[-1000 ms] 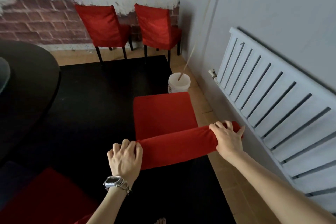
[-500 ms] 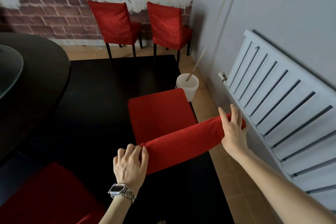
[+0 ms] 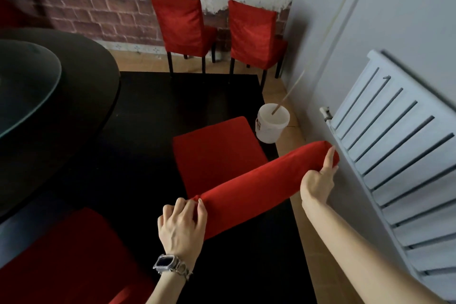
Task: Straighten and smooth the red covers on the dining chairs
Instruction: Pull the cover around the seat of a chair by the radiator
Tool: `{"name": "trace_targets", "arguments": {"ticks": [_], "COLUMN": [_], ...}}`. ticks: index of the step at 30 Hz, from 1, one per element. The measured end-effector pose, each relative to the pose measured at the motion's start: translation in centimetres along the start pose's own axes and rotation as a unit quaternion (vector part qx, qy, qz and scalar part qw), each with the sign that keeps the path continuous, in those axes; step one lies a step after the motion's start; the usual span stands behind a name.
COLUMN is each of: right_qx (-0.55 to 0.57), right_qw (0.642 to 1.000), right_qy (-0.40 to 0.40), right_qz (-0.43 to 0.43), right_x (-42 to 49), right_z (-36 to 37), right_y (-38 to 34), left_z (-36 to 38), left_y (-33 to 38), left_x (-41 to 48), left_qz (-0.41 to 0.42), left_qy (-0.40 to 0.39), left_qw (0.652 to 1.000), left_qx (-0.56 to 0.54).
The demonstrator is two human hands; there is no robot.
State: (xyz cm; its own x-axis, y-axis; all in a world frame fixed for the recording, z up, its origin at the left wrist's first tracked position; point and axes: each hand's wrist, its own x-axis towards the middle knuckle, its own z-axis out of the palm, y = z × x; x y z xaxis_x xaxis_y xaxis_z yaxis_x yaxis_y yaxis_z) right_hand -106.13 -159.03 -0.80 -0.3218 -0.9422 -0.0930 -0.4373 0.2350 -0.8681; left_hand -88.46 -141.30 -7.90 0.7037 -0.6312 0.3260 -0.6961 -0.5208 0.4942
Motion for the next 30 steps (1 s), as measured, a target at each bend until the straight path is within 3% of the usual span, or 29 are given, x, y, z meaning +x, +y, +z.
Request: {"name": "trace_targets", "arguments": {"ticks": [3, 9, 20, 30], "right_qx": [-0.028, -0.062, -0.2, -0.186], "right_qw": [0.999, 0.987, 0.961, 0.961], "right_qy": [-0.012, -0.148, -0.169, -0.166], "right_qz": [-0.012, -0.009, -0.089, -0.117], "right_x": [-0.1, -1.4, 0.2, 2.5], "right_z": [1.9, 5.5, 9.0, 8.9], "right_y": [-1.5, -3.3, -6.0, -5.8], "left_z": [0.2, 0.6, 0.5, 1.2], "left_y": [0.0, 0.5, 1.8, 3.1], "left_x": [0.5, 1.8, 3.7, 3.7], "left_qz": [-0.014, -0.031, -0.032, 0.015], "left_qy": [0.011, 0.001, -0.017, -0.003], "left_qw": [1.0, 1.0, 0.999, 1.0], "left_qx": [-0.001, 0.004, 0.012, 0.008]}}
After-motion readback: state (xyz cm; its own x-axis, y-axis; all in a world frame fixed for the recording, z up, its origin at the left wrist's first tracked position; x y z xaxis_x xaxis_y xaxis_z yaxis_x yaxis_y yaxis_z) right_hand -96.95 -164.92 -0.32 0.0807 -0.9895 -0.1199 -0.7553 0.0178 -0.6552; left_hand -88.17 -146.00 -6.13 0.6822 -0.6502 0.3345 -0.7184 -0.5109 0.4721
